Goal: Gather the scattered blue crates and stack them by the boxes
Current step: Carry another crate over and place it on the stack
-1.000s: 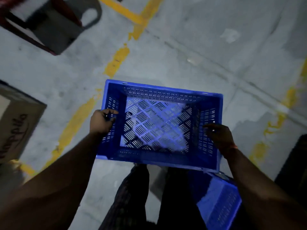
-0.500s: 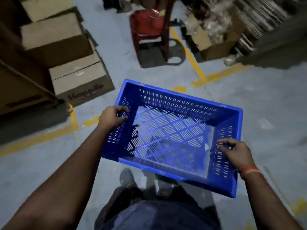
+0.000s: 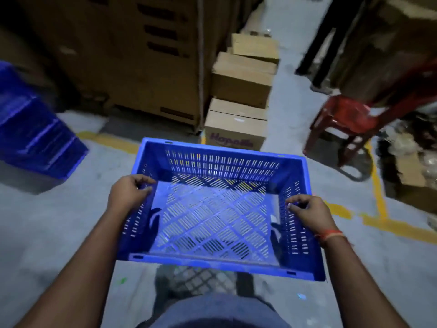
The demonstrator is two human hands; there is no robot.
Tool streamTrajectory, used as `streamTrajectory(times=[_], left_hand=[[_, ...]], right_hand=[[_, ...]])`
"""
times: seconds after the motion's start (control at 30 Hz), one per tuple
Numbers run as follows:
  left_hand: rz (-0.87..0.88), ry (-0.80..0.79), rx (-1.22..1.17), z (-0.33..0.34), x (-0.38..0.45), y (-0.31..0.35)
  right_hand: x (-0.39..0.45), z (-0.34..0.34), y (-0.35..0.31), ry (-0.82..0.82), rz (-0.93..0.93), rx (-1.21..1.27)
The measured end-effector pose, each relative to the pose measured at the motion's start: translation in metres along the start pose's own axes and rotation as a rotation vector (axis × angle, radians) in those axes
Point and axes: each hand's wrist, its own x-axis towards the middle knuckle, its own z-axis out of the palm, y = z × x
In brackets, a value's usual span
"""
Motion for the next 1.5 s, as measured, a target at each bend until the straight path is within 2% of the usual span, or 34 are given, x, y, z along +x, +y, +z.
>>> streamTrajectory(times=[0.2,0.4,0.97,1.2,1.37,1.5], left_hand=[[-0.18,0.2,-0.078,-0.109,-0.006,-0.124],[-0.359,0.357,-0.142,-0.183,-0.01,-0.217],[-0.766,0.563,-0.204,-0.34,0.065,-0.452],[-0.841,0.675,-0.259,-0.413,0.087,-0.552],[-0.86,0.672,-0.308,-0.471,0.109,-0.643],[-0.843,0.643,-0.29,-0.533,0.123,-0.708]], right_hand=[[0.028,0.104,-0.148,-0.151,-0.217,-0.073],[0.045,0.197,-0.275,-0.268,-0.386,-0.127],[0.095,0.489,-0.575,-0.573,-0.543,-0.145],[0.077,0.601,-0.699,-0.643,-0.669,-0.237],[0.047,0.685,-0.778,-0.666,-0.717,-0.26],[0.021,0.74,-0.834,-0.624,-0.673,-0.199]])
